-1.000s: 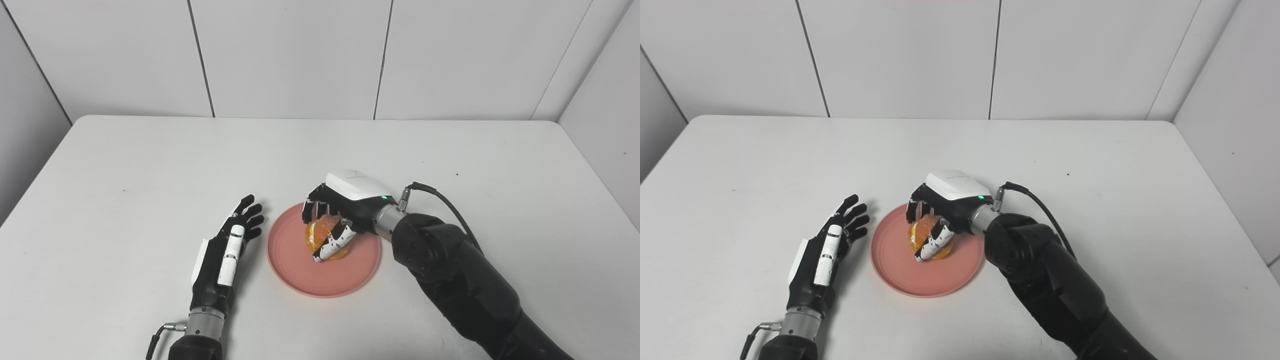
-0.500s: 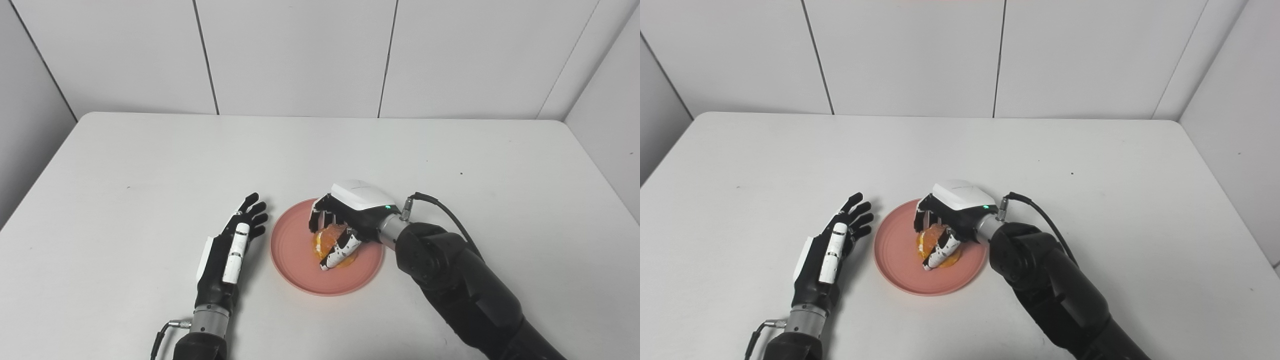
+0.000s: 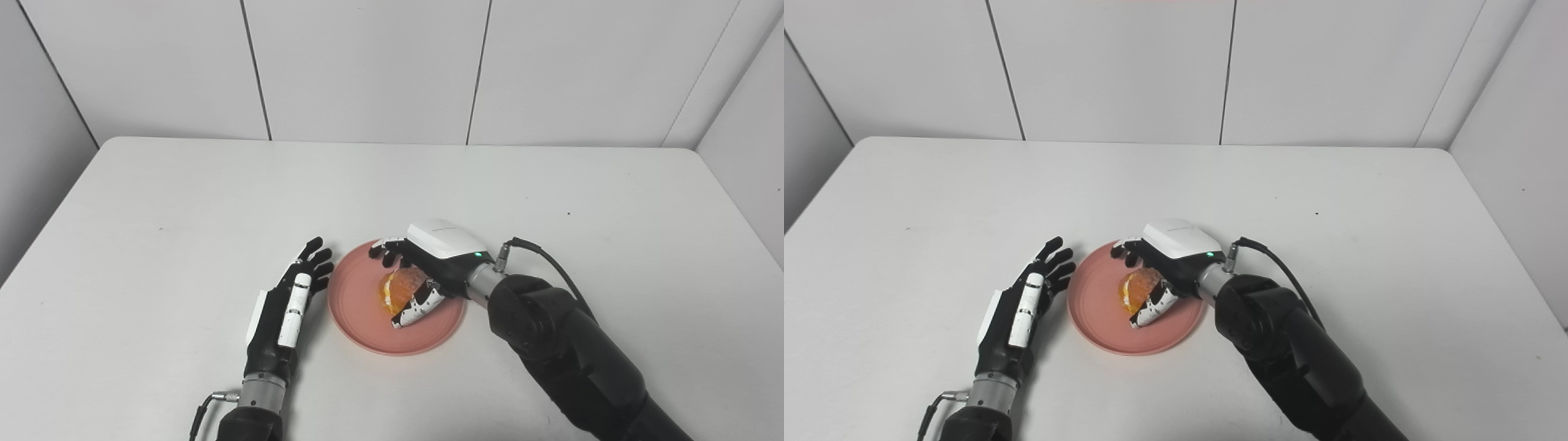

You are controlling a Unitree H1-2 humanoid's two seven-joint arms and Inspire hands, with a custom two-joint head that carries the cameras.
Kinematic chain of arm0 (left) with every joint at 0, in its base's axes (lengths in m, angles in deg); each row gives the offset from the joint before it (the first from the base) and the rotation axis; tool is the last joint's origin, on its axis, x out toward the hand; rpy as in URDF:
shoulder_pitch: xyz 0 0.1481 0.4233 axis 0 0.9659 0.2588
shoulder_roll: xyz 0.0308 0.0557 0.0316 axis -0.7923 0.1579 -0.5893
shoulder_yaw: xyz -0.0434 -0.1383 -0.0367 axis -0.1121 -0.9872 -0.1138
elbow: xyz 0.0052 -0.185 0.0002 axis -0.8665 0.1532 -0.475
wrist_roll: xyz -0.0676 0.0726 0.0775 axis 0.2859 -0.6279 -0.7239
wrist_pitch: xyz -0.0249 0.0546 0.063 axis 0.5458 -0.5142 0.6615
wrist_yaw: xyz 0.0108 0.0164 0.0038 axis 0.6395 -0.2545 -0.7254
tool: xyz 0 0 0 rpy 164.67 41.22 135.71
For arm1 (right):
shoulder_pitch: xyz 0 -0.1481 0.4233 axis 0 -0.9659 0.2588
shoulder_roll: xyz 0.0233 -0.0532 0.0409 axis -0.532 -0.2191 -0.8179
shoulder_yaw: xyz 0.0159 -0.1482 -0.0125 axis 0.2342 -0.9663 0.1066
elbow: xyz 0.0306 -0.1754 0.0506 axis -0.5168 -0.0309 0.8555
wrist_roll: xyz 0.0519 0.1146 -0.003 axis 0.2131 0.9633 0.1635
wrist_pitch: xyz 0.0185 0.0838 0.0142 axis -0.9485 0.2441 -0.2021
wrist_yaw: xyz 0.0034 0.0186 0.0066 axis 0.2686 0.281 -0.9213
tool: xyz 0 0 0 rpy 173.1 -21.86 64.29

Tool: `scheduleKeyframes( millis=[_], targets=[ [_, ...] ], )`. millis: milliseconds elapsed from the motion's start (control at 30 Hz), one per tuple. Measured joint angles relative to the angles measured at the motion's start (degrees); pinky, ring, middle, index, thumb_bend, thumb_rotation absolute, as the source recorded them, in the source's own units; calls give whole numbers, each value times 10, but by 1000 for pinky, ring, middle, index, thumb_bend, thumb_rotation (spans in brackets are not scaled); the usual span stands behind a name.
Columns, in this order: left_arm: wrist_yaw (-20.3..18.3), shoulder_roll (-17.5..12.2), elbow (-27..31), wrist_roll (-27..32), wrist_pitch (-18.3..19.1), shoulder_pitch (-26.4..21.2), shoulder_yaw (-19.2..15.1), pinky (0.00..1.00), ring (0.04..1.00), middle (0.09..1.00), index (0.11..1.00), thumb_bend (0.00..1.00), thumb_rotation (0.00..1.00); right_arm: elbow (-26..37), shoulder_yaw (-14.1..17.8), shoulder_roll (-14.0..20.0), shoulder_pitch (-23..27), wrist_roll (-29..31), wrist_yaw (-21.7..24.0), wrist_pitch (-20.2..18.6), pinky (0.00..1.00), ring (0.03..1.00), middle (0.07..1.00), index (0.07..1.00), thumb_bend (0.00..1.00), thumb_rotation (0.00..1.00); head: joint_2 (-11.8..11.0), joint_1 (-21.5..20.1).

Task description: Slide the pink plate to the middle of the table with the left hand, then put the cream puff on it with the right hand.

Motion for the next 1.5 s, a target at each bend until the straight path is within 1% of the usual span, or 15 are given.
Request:
scheduleKeyframes(
  millis=[67, 200, 500, 600, 667, 767, 833, 867, 900, 1000, 1033, 1167, 1300, 1467, 1500],
  targets=[
    [0, 0, 0, 0, 0, 0, 0, 840, 849, 867, 855, 479, 1000, 2, 0, 0, -1, -2, 2, 0, 532, 770, 881, 927, 767, 224, -1, 0],
    [0, 0, 0, 0, 0, 0, 0, 840, 851, 870, 857, 475, 1000, 12, 3, 4, -2, -5, 6, 0, 602, 832, 930, 954, 781, 272, -3, -1],
    [0, 1, -1, 0, 0, 0, 0, 840, 848, 869, 856, 475, 1000, 46, 25, 9, -1, -4, 30, 0, 688, 885, 956, 978, 813, 346, -8, -1],
    [0, 1, -2, 0, 0, 0, -1, 835, 846, 868, 855, 469, 1000, 67, 42, 9, -1, 1, 33, 0, 657, 869, 955, 981, 842, 441, -11, -1],
    [0, 1, -2, 0, 0, 0, -1, 836, 848, 868, 855, 466, 1000, 81, 53, 8, -1, 3, 32, 0, 656, 865, 953, 981, 845, 461, -11, -1],
    [0, 1, -3, 0, -3, 0, -1, 835, 850, 870, 857, 473, 1000, 99, 79, 6, -5, 20, 28, 0, 682, 865, 937, 974, 851, 561, -12, -4],
    [1, 1, -3, -1, -3, 0, -1, 832, 850, 871, 858, 477, 1000, 116, 106, 2, -11, 34, 12, 0, 658, 858, 942, 979, 853, 640, -12, -4],
    [1, 1, -3, -2, -4, 0, -2, 832, 850, 871, 858, 480, 1000, 122, 118, 1, -16, 37, 0, 0, 671, 862, 946, 983, 845, 672, -12, -3],
    [2, 1, -4, -2, -4, 0, -2, 835, 851, 872, 858, 487, 1000, 125, 125, 1, -19, 41, -7, 0, 715, 877, 952, 993, 825, 722, -12, -2],
    [9, 1, -5, -10, -7, 0, -2, 842, 853, 871, 856, 491, 1000, 132, 163, -5, -43, 72, -39, 0, 766, 894, 955, 999, 822, 780, -12, -4],
    [11, 1, -6, -12, -9, 0, -3, 847, 857, 872, 857, 494, 1000, 133, 174, -8, -52, 81, -51, 0, 803, 916, 969, 1000, 807, 843, -13, -4],
    [16, 1, -9, -13, -17, 0, -4, 859, 861, 873, 859, 513, 1000, 142, 215, -20, -88, 115, -88, 0, 871, 954, 997, 1000, 762, 984, -14, -4],
    [18, 1, -12, -12, -25, 0, -5, 856, 864, 878, 867, 507, 1000, 161, 234, -33, -124, 128, -115, -1, 875, 948, 984, 1000, 742, 1000, -13, -5],
    [20, 1, -12, -13, -27, 0, -5, 862, 869, 881, 872, 499, 1000, 161, 261, -59, -184, 148, -162, -1, 870, 941, 970, 994, 717, 1000, -11, -5],
    [20, 1, -12, -13, -27, 0, -5, 867, 874, 885, 875, 495, 1000, 161, 266, -62, -195, 157, -168, -1, 816, 939, 974, 998, 711, 1000, -10, -4]
  ],
)
